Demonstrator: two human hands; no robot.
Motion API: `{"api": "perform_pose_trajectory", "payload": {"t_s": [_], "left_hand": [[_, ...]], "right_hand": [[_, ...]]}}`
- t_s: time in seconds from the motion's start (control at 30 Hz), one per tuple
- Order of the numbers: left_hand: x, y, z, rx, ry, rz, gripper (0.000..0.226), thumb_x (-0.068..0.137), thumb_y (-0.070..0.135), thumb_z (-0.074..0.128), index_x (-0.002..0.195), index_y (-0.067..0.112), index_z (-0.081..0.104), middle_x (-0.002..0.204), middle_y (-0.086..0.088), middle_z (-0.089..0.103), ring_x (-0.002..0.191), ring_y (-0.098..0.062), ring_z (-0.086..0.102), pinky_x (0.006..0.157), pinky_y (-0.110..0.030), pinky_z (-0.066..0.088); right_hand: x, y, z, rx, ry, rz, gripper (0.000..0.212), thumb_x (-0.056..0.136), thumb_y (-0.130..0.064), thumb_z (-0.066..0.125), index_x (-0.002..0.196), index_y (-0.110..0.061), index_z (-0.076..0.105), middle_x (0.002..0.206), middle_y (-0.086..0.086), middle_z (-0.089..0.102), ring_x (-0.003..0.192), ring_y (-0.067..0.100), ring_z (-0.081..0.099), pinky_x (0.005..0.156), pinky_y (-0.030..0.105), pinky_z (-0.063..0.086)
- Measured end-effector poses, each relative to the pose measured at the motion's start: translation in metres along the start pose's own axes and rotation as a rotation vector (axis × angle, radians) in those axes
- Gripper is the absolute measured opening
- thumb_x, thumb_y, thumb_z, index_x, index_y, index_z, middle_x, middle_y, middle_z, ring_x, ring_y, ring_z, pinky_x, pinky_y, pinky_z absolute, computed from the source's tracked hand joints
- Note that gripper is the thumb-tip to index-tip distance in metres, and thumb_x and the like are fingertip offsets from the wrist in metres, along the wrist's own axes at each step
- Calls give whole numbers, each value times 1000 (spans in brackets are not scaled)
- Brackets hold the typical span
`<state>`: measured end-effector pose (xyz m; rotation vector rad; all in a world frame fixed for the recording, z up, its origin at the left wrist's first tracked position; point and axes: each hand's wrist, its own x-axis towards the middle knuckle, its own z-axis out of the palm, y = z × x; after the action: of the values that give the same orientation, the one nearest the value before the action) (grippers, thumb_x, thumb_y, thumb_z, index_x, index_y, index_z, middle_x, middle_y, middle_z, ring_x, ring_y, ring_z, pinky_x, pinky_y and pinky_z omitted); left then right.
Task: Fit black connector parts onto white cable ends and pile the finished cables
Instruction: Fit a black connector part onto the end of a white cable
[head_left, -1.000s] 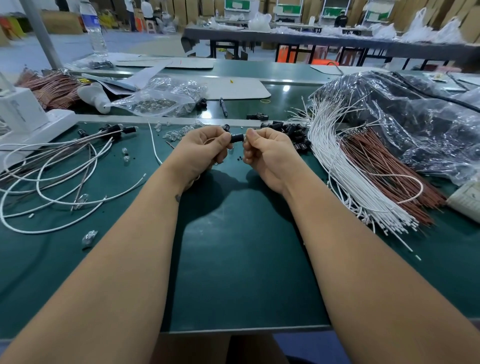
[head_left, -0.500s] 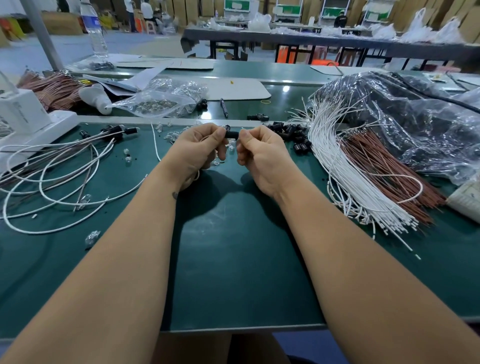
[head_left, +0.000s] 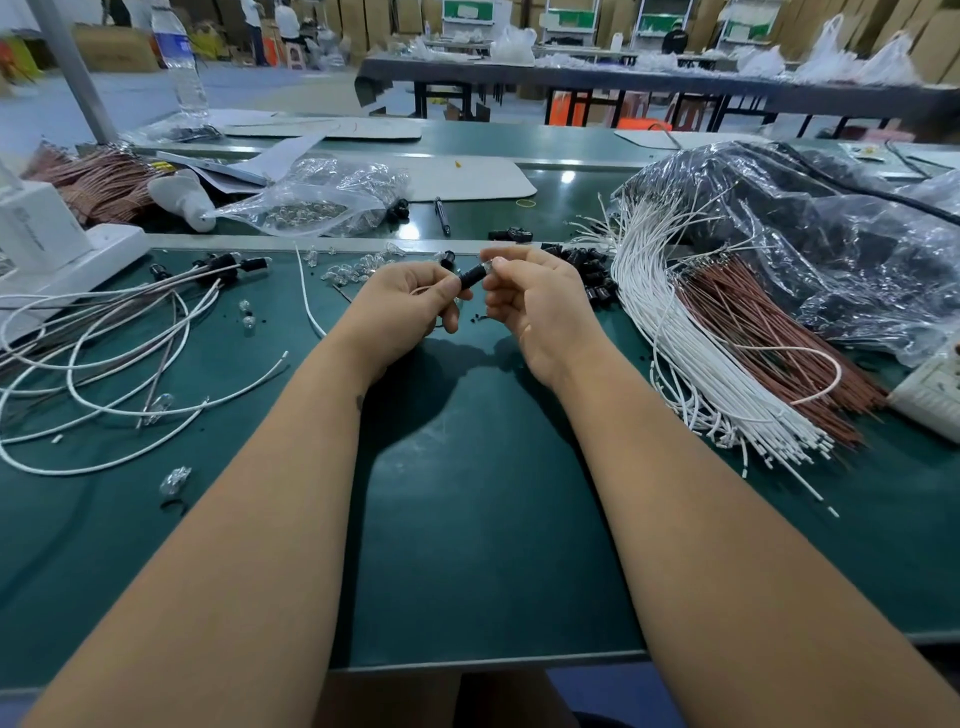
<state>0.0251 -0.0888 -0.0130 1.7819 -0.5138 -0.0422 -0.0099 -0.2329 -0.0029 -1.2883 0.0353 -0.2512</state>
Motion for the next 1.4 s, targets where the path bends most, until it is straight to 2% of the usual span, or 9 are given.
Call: {"api": "perform_pose_trajectory", "payload": {"t_s": [0.2,0.4,0.6,0.8,0.9,1.0,1.2,1.4], "left_hand": [[1,-1,-1,22,-10,-19,23,100,17,49,84,16,66,52,8,60,40,-2,33,41,-11,28],[1,-1,0,0,-11,-30,23,100,17,48,86,15,66,53,8,60,39,0,35,41,-10,28],[0,1,-1,-38,2,-39,23,99,14,50,82,19,65,57,5,61,40,-1,34,41,-11,28],[1,0,-1,-62,27,-47,24,97,16,52,77,22,65,55,5,60,41,-4,34,42,-14,29],[1,-2,-1,23,62,-9,27,97,18,52,75,28,64,56,7,61,46,-8,34,46,-18,29],[1,-3,-1,54,60,8,29,97,20,52,73,32,65,58,8,61,48,-6,35,48,-20,29],[1,-2,-1,32,37,19,28,97,17,53,73,27,64,58,6,60,48,-2,39,52,-21,30],[0,-1,-1,40,18,25,26,96,18,52,74,24,64,58,5,61,48,-3,38,50,-16,32]], "right_hand": [[3,0,-7,-73,49,-8,11,94,0,53,90,-7,62,68,2,57,59,10,50,57,21,46],[5,0,-10,24,97,10,15,95,-2,53,85,-11,61,70,3,56,58,10,51,54,21,47],[4,-3,-9,67,88,18,15,91,-1,52,80,-10,55,62,3,54,52,11,49,51,21,45],[2,-4,-9,76,78,-4,12,94,-3,54,91,-4,66,63,3,57,52,9,52,51,20,47],[2,-5,-9,103,53,14,9,92,-2,59,86,-5,65,59,2,59,50,8,51,49,19,47],[2,-4,-9,72,50,16,13,91,-3,61,79,-6,63,56,1,59,47,8,50,47,19,45],[3,-2,-9,-1,40,19,13,91,-4,61,78,-5,63,52,-1,58,45,8,49,47,18,44],[3,-1,-8,-91,24,0,13,92,-5,61,79,-8,62,56,0,59,46,8,51,49,20,45]]}}
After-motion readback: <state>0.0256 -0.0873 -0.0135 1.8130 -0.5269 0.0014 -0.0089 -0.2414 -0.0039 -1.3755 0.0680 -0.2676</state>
